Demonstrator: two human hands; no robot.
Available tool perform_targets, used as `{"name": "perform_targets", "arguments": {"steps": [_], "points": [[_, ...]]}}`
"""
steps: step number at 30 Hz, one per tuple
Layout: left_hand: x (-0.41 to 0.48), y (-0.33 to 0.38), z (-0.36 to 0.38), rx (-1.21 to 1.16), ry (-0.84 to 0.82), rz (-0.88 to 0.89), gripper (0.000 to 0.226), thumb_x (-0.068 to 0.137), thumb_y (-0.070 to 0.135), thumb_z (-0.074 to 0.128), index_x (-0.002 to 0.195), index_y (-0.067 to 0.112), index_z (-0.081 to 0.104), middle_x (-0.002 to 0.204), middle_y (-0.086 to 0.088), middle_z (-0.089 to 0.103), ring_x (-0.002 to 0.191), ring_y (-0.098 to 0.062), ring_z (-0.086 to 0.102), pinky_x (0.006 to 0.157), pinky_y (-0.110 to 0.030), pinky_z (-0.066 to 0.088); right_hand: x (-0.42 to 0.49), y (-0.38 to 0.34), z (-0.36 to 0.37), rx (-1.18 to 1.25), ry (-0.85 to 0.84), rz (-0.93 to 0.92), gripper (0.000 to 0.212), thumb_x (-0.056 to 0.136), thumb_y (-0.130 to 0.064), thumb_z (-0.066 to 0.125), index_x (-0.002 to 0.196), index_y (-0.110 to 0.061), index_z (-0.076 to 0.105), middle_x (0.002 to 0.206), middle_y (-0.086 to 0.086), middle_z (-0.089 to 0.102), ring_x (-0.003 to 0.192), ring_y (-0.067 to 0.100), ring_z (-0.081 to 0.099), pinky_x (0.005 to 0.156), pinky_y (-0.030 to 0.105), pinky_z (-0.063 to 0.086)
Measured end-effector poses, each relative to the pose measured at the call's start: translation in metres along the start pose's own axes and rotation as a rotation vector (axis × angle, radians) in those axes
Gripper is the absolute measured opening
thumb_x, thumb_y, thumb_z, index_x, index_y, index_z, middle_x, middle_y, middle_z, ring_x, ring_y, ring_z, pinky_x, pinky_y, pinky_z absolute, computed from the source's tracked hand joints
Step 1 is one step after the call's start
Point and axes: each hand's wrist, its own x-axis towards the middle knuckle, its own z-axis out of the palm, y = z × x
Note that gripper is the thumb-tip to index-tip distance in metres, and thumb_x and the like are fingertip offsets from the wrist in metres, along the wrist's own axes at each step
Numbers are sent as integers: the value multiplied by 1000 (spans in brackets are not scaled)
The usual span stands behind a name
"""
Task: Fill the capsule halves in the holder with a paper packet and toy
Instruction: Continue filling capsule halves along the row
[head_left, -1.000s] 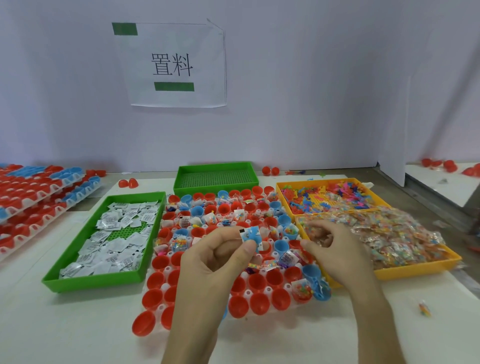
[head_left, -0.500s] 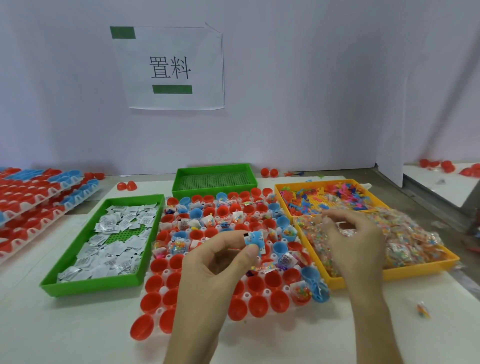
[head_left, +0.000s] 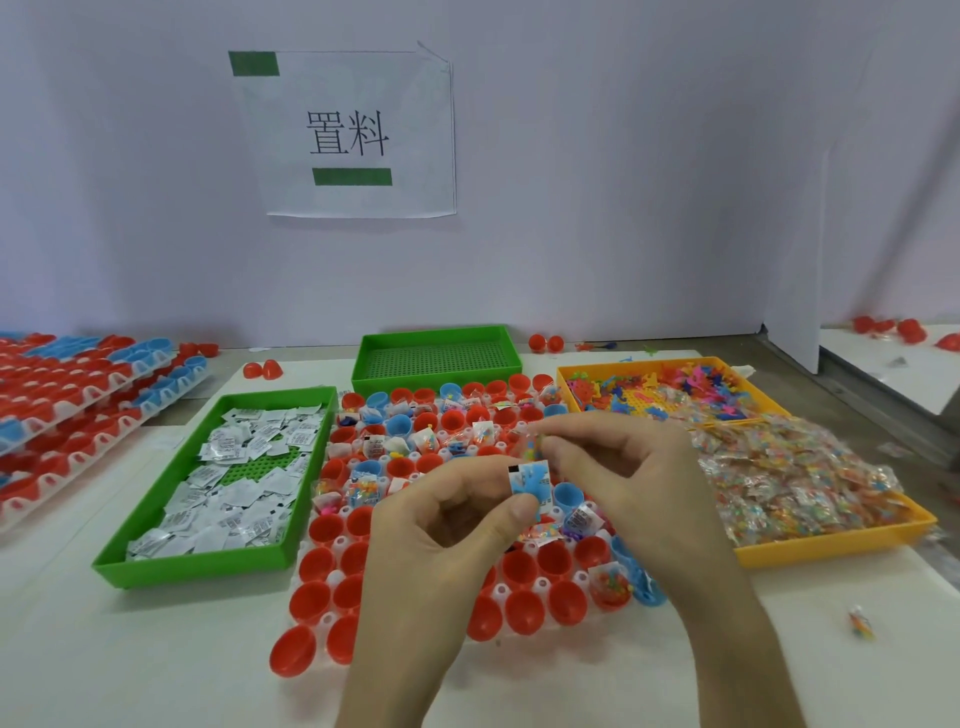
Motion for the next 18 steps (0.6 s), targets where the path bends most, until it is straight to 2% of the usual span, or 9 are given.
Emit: {"name": "perform_targets", "arguments": {"steps": [3,7,12,14,18], "points": [[2,0,-5,30,-1,28,24,67,25,77,89,32,78,80,-1,77,76,-12,74,67,-14,55,-1,-7,5,23,-90,-12,29,90,-3,68,95,-29,79,90,-14,77,91,3,73,77,15,55],[4,-2,-15,111,75,49,21,64,25,79,84,27,73,76,0,76,72,-12,73,64,-15,55,-3,-10,5,-19,-171,-13,24,93,-6,66,100,-24,80,93,-12,77,93,8,72,80,19,56],[5,0,-26,240,98,93,16,66,27,78,80,33,75,76,7,75,72,-8,72,67,-15,55,-4,-16,11,-14,-213,-37,13,91,-26,69,100,-28,78,88,-15,76,85,6,72,75,15,54],[5,2,-30,245,117,106,18,67,22,78,80,35,76,76,9,75,72,-11,73,66,-15,56,-4,-16,16,-33,-196,-55,15,86,-19,77,96,-30,78,86,-16,76,83,5,73,72,13,54],[5,3,-36,199,145,79,16,66,11,81,78,21,77,79,0,76,72,-18,74,66,-20,57,-4,-17,24,-67,-190,-68,22,89,-11,74,98,-31,77,89,-19,75,87,2,71,76,14,54]]}}
